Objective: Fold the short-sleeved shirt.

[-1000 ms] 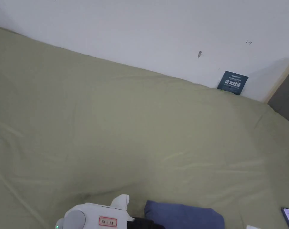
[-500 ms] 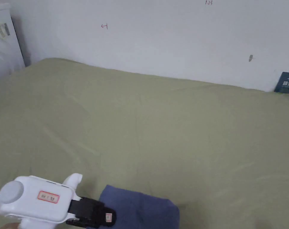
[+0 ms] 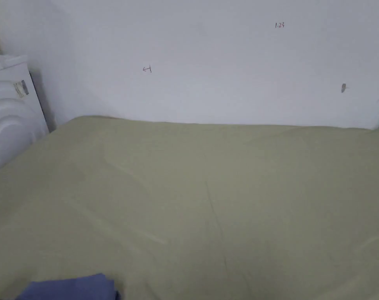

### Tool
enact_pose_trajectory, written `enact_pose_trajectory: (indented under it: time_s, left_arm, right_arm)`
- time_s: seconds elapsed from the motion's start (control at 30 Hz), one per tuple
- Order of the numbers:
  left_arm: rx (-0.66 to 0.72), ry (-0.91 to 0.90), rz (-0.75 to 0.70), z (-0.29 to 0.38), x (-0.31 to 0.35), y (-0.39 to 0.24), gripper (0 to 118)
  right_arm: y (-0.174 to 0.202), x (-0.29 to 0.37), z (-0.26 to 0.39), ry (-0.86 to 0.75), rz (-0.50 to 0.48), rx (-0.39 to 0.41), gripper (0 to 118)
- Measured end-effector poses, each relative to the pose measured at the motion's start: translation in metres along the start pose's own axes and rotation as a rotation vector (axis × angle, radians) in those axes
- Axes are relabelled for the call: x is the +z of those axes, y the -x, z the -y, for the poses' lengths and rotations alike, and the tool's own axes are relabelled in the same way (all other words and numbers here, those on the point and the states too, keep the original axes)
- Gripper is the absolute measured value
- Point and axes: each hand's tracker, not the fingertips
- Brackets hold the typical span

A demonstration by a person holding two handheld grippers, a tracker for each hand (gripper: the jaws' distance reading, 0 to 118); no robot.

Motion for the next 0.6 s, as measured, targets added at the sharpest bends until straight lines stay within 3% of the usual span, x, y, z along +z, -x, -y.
enact_pose_trajectory:
  time_s: [0.03,0.07,0.1,0.17,0.27,0.37,0.4,0.47,0.5,0.6]
  left_arm:
    - [0.017,0.016,-0.035,0.000,-0.005,0.010,62]
    - [0.022,0.034,-0.113,0.004,-0.007,0.009,62]
    - [0.031,0.009,-0.068,0.010,0.007,0.010,69]
    - [0.048,-0.103,-0.034,0.014,0.036,0.004,68]
    - [0.008,-0.245,-0.267,0.022,0.083,-0.044,68]
    - [-0.054,-0.400,-0.446,0.040,0.114,-0.118,66]
    - [-0.119,-0.439,-0.420,0.048,0.116,-0.143,62]
    - [-0.245,-0.514,-0.307,0.065,0.115,-0.193,24]
    - [-0.271,-0.538,-0.264,0.072,0.110,-0.219,13]
    - [-0.314,-0.544,-0.017,0.092,0.086,-0.273,2]
  right_arm:
    - [0.002,0.001,0.000,0.001,0.004,0.000,1]
    - [0.006,0.002,0.001,-0.003,0.008,0.002,1]
    - [0.009,0.005,0.001,-0.006,0.001,0.004,1]
    - [0.017,0.013,-0.001,-0.023,-0.004,0.029,1]
    - [0.024,0.030,-0.005,-0.080,0.015,0.069,2]
    - [0.029,0.050,-0.014,-0.160,0.116,0.098,1]
    - [0.032,0.057,-0.016,-0.199,0.138,0.129,1]
    - [0.035,0.073,-0.020,-0.262,0.179,0.138,2]
    - [0.038,0.081,-0.023,-0.292,0.200,0.141,1]
    - [0.043,0.101,-0.027,-0.362,0.293,0.147,1]
